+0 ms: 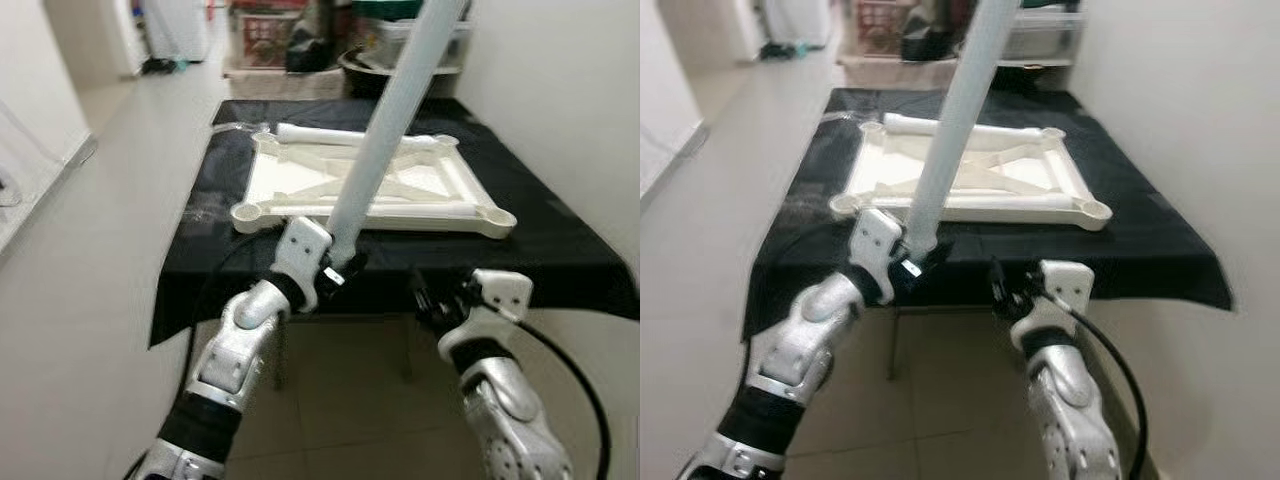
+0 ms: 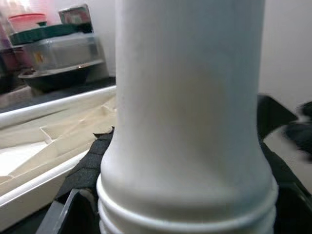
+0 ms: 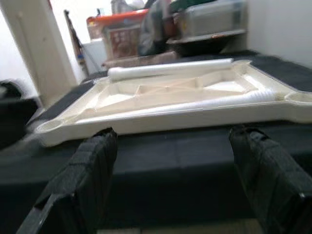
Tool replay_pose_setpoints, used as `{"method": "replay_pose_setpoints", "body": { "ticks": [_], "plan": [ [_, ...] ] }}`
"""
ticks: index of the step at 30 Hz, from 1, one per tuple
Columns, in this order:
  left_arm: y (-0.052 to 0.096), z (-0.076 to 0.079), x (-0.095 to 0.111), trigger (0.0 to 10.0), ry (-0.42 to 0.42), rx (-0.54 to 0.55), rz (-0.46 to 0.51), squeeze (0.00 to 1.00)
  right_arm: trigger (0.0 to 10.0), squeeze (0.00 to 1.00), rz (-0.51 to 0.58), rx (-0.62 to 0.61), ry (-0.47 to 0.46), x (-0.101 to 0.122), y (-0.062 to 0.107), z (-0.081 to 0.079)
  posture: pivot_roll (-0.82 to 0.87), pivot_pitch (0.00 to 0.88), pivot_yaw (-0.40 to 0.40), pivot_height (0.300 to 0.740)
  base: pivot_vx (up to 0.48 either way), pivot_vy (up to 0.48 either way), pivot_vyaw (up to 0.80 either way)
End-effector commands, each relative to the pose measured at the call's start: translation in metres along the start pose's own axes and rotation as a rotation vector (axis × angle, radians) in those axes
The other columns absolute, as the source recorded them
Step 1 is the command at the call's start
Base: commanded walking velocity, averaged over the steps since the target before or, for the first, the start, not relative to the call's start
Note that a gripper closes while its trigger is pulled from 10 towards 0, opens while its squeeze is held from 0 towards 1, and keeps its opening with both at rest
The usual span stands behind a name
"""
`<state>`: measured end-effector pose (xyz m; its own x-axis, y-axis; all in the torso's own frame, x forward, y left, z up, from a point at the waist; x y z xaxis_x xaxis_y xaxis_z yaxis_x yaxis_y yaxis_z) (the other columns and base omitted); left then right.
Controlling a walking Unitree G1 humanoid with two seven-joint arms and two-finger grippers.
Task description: Building children table
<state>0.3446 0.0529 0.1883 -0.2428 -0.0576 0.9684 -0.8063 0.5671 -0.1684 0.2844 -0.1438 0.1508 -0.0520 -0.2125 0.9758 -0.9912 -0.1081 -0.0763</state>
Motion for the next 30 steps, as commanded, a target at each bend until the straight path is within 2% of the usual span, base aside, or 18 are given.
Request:
{"method": "replay_pose_setpoints", "body": {
  "ticks": [1, 6, 9, 10, 11, 12, 17, 18, 19, 20, 21, 22, 23, 25, 27, 30],
  "plan": [
    [-0.003, 0.002, 0.003, 10.0, 0.016, 0.005, 0.016, 0.00, 10.0, 0.00, -0.023, -0.017, 0.033, -0.003, -0.002, 0.008, 0.11, 0.000, -0.035, 0.740, 0.000, 0.000, 0.00],
    [-0.001, -0.003, 0.003, 10.0, 0.025, -0.012, 0.013, 0.00, 10.0, 0.00, -0.022, 0.035, -0.008, 0.003, -0.003, 0.012, 0.11, 0.000, -0.040, 0.740, 0.000, 0.000, 0.00],
    [0.001, -0.003, 0.002, 10.0, 0.088, -0.120, 0.002, 0.00, 10.0, 0.00, 0.003, 0.082, -0.023, 0.015, -0.008, 0.021, 0.11, 0.000, -0.042, 0.740, 0.000, 0.000, 0.00],
    [0.001, -0.003, 0.002, 10.0, 0.088, -0.120, 0.002, 0.00, 10.0, 0.00, 0.003, 0.082, -0.023, 0.015, -0.008, 0.021, 0.11, 0.000, -0.042, 0.740, 0.000, 0.000, 0.00],
    [0.003, -0.004, 0.003, 10.0, 0.123, -0.168, 0.002, 0.00, 10.0, 0.25, 0.020, 0.107, -0.023, 0.024, -0.010, 0.026, 0.11, 0.000, -0.044, 0.740, 0.000, 0.000, 0.00],
    [0.005, -0.007, 0.003, 10.0, 0.168, -0.203, 0.001, 0.00, 10.0, 1.00, 0.036, 0.152, -0.023, 0.031, -0.012, 0.027, 0.12, 0.000, -0.044, 0.740, 0.000, 0.000, 0.00],
    [0.009, -0.012, 0.003, 10.0, 0.195, -0.240, -0.005, 0.00, 10.0, 1.00, 0.045, 0.198, -0.082, 0.040, -0.013, 0.030, 0.12, 0.000, -0.042, 0.740, 0.000, 0.000, 0.00],
    [0.010, -0.012, 0.003, 10.0, 0.206, -0.253, -0.006, 0.00, 10.0, 0.85, 0.040, 0.208, -0.092, 0.040, -0.013, 0.031, 0.12, 0.000, -0.043, 0.740, 0.000, 0.000, 0.00],
    [0.010, -0.012, 0.003, 10.0, 0.206, -0.253, -0.006, 0.00, 10.0, 0.85, 0.040, 0.208, -0.092, 0.040, -0.013, 0.031, 0.12, 0.000, -0.043, 0.740, 0.000, 0.000, 0.00],
    [0.015, -0.014, 0.003, 10.0, 0.254, -0.304, -0.017, 0.00, 10.0, 0.00, 0.033, 0.276, -0.152, 0.046, -0.012, 0.035, 0.13, 0.000, -0.044, 0.740, 0.000, 0.000, 0.00],
    [0.021, -0.014, 0.003, 10.0, 0.291, -0.364, -0.032, 0.00, 10.0, 0.00, 0.026, 0.348, -0.202, 0.052, -0.010, 0.035, 0.13, 0.000, -0.049, 0.740, 0.000, 0.000, 0.00],
    [0.021, -0.014, 0.003, 10.0, 0.291, -0.364, -0.032, 0.00, 10.0, 0.00, 0.026, 0.348, -0.202, 0.052, -0.010, 0.035, 0.13, 0.000, -0.049, 0.740, 0.000, 0.000, 0.00],
    [0.033, -0.006, -0.002, 10.0, 0.314, -0.485, -0.085, 0.00, 10.0, 0.00, 0.020, 0.431, -0.210, 0.059, -0.009, 0.032, 0.13, 0.000, -0.049, 0.740, 0.000, 0.000, 0.00],
    [0.044, 0.001, -0.007, 10.0, 0.330, -0.580, -0.131, 0.00, 10.0, 0.00, 0.021, 0.509, -0.227, 0.066, -0.009, 0.027, 0.14, 0.000, -0.049, 0.740, 0.000, 0.000, 0.00],
    [0.054, 0.006, -0.013, 10.0, 0.333, -0.651, -0.177, 0.00, 10.0, 0.00, 0.018, 0.566, -0.219, 0.073, -0.011, 0.023, 0.14, 0.000, -0.045, 0.740, 0.000, 0.000, 0.00],
    [0.057, 0.007, -0.013, 10.0, 0.339, -0.668, -0.187, 0.00, 10.0, 0.00, 0.014, 0.584, -0.212, 0.074, -0.011, 0.021, 0.14, 0.000, -0.045, 0.740, 0.000, 0.000, 0.00]
  ]
}}
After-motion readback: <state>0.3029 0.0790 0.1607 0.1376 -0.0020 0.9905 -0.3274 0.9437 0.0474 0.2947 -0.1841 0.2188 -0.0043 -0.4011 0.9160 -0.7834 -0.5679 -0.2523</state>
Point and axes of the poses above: a point about 5 cm out from each wrist's last joint towards the gripper, its own y axis pointing back from the gripper into the wrist, its own x axis along the axis of the wrist's last joint, z = x × y, the point moved 3 cm from there along -y, pointing out of the wrist towards the gripper, and after that the axes turned 2 degrees about -y, right-handed, at the moved point
